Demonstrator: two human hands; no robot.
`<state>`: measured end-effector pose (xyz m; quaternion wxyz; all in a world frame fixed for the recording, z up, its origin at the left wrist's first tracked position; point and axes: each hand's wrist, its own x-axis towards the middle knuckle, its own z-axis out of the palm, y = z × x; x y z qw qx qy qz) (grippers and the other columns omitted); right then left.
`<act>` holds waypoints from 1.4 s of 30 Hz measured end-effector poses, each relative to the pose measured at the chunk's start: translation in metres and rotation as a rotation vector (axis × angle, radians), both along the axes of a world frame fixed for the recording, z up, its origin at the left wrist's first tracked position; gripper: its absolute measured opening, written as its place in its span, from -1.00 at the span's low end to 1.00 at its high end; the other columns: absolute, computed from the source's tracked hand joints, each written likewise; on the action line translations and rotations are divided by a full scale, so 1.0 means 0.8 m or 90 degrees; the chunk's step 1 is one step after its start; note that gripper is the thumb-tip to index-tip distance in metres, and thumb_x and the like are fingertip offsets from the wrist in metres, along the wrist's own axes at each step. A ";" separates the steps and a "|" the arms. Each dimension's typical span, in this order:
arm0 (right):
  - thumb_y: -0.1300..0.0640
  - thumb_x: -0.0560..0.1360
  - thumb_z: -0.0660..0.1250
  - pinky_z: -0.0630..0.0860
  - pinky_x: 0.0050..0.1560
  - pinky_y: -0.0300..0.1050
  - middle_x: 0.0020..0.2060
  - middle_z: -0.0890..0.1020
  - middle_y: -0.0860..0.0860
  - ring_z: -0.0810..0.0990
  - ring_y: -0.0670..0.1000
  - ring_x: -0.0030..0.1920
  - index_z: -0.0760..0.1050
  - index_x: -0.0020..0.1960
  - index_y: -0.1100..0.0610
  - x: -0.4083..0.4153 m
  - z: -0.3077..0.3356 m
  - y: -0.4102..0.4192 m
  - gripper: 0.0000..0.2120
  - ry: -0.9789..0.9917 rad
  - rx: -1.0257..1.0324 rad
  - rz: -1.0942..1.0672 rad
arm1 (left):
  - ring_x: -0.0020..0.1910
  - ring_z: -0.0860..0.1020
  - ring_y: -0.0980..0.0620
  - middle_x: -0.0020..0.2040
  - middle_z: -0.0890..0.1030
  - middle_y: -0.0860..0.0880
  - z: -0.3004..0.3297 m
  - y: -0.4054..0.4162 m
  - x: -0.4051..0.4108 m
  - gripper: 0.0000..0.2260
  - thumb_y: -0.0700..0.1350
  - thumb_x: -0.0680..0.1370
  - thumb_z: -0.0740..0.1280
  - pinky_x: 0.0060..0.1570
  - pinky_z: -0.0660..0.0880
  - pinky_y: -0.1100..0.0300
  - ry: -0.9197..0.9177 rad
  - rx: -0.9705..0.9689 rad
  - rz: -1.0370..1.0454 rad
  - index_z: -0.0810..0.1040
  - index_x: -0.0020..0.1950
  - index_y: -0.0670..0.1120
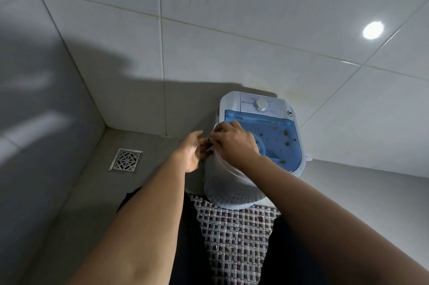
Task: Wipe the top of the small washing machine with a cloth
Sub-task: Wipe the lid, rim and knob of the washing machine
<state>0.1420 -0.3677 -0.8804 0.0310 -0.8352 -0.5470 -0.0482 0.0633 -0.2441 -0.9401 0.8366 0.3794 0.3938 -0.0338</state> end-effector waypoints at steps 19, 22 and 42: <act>-0.04 0.60 0.26 0.41 -0.17 -0.02 0.06 0.64 -0.02 0.50 0.09 0.16 0.63 0.18 0.01 0.051 0.049 0.066 -0.74 -0.134 -0.296 0.185 | 0.17 0.64 -0.12 0.24 0.69 -0.18 0.014 -0.016 -0.009 -0.10 0.52 0.52 0.00 0.20 0.28 0.05 0.018 0.022 0.021 0.62 0.35 -0.20; 0.03 0.55 0.32 0.45 -0.15 -0.03 0.05 0.61 0.00 0.51 0.10 0.12 0.63 0.18 0.06 0.034 0.055 0.068 -0.75 -0.161 -0.364 0.233 | 0.33 0.59 -0.18 0.28 0.67 -0.21 0.020 -0.017 -0.011 -0.10 0.53 0.51 0.00 -0.09 0.37 0.13 0.020 0.034 0.009 0.64 0.32 -0.20; -0.04 0.62 0.22 0.51 -0.17 -0.03 0.07 0.59 -0.02 0.50 0.09 0.13 0.61 0.18 -0.08 0.039 0.024 0.029 -0.76 -0.125 -0.191 0.196 | 0.31 0.57 -0.20 0.30 0.65 -0.22 0.003 -0.008 -0.006 -0.13 0.47 0.56 -0.02 0.10 0.45 0.06 0.001 0.008 0.048 0.60 0.36 -0.23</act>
